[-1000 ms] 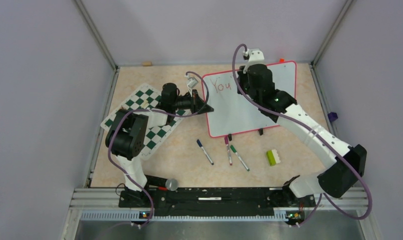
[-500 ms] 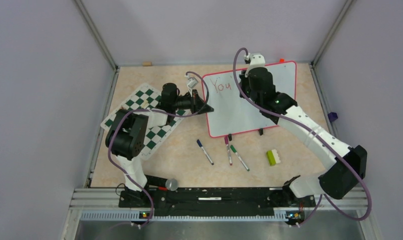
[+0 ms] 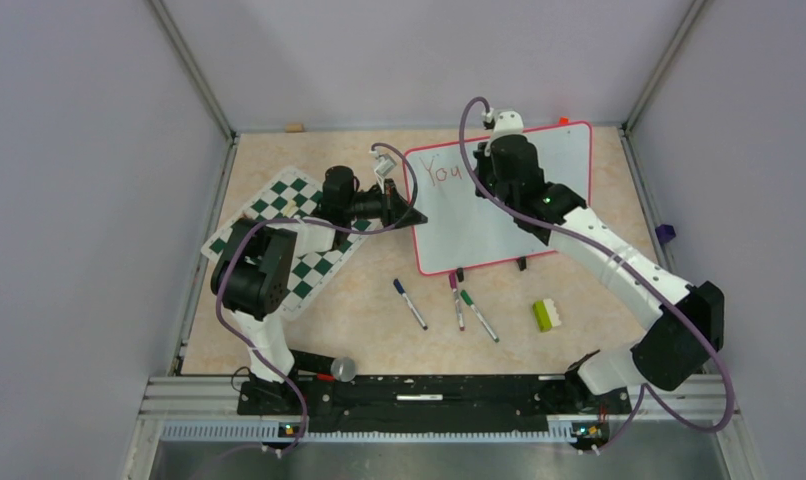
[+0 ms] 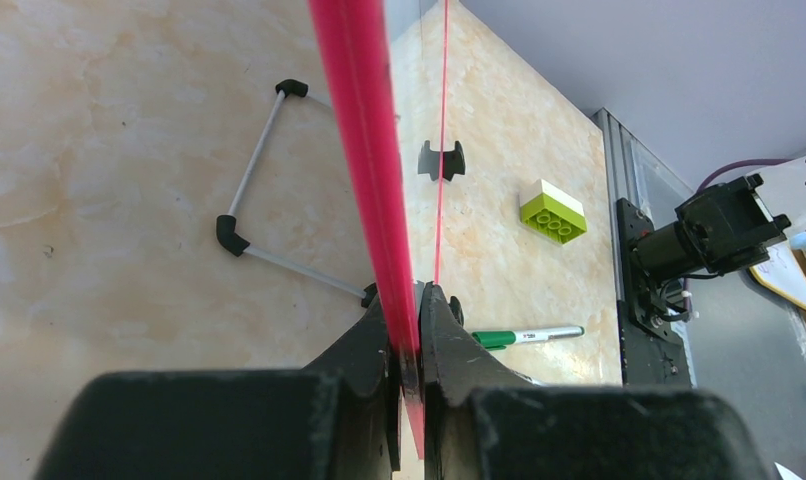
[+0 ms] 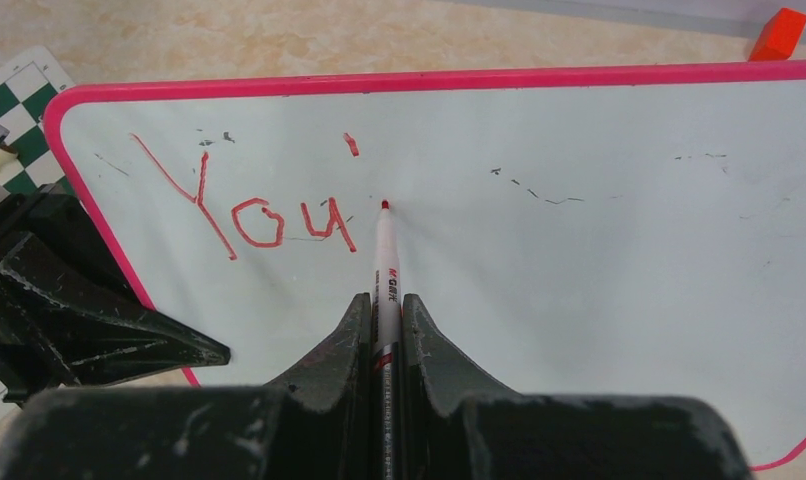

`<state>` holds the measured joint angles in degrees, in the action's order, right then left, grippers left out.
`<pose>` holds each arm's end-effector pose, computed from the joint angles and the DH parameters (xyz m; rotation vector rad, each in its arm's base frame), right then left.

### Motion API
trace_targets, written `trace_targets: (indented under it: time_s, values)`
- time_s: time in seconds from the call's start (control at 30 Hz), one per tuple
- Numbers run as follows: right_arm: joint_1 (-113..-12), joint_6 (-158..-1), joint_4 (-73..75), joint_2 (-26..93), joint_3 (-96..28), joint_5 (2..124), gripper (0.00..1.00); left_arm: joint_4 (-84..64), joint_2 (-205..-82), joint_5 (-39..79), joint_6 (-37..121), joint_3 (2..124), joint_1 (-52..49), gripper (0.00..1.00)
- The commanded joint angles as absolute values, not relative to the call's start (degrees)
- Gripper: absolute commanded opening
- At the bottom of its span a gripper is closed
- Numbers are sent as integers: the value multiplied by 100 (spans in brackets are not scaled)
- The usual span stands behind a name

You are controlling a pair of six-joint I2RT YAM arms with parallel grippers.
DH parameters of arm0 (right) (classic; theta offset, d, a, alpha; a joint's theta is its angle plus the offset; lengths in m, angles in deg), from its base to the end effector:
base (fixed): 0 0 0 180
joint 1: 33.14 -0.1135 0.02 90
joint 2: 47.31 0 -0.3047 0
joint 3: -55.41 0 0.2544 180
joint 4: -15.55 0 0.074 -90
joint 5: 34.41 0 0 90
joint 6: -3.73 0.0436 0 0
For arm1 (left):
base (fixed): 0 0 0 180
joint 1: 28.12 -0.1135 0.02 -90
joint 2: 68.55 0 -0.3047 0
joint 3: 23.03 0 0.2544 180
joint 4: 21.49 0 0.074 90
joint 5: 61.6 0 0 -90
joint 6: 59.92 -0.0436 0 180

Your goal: Write a sentence on the whiteboard

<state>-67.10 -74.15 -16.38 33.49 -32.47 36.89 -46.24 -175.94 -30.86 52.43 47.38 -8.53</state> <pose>0.2802 0.1718 0.3972 -0.1701 1.9781 0.1946 0.3722 -0.1722 0.2308 0.7536 1.7531 -1.4218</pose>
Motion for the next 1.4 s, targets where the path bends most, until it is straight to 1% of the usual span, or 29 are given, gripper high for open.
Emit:
trace_targets:
  time_s: [0.0,0.17,1.07,1.37]
  values:
    - [-6628,-7358,-1466,3491,-3492,3619,0,-4432,-17735,-3024,4300,4528,-769,0]
    - [-6606,-7294,-1549,3559,-3562,3306,0,-4432,-17732,-3017,4300,4528,-767,0]
    - [-6495,-7257,-1601,3491,-3513,3541,0,-4432,-17719,-3015,4294,4519,-769,0]
    - [-6494,-7176,-1657,3265,-3172,3670,0,-4441,-17715,-3014,4291,4510,-772,0]
